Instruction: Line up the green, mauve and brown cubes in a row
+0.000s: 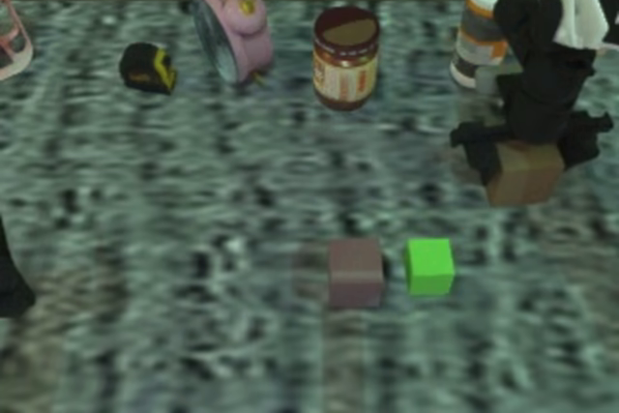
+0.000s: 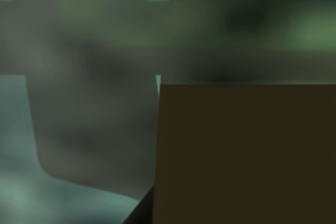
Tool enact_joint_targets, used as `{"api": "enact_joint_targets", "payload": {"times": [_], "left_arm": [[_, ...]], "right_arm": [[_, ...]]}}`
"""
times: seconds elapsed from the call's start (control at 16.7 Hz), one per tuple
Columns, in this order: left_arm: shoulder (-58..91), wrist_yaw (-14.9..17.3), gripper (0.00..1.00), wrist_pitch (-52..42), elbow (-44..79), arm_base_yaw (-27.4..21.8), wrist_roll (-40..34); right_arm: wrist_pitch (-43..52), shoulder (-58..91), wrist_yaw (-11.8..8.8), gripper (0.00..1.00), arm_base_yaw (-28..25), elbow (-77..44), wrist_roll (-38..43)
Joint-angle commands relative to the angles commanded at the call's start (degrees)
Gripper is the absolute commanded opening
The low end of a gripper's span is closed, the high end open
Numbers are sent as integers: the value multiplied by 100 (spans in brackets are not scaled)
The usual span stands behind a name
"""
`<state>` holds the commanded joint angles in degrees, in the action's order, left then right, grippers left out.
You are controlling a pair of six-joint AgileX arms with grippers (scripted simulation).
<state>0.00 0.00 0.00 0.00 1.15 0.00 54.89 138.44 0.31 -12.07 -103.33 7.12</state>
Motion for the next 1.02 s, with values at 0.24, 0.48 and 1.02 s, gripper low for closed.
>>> {"api": "enact_joint_targets", "payload": {"times": [0.24, 0.48, 1.02], "left_arm": [[0, 0, 100, 0, 0, 0, 0], [0, 0, 100, 0, 0, 0, 0], [0, 0, 100, 0, 0, 0, 0]], "right_arm": [[31, -36, 3, 0, -5, -21, 5], [637, -222, -3, 0, -41, -428, -10], [1299, -452, -4, 0, -37, -853, 17]]}}
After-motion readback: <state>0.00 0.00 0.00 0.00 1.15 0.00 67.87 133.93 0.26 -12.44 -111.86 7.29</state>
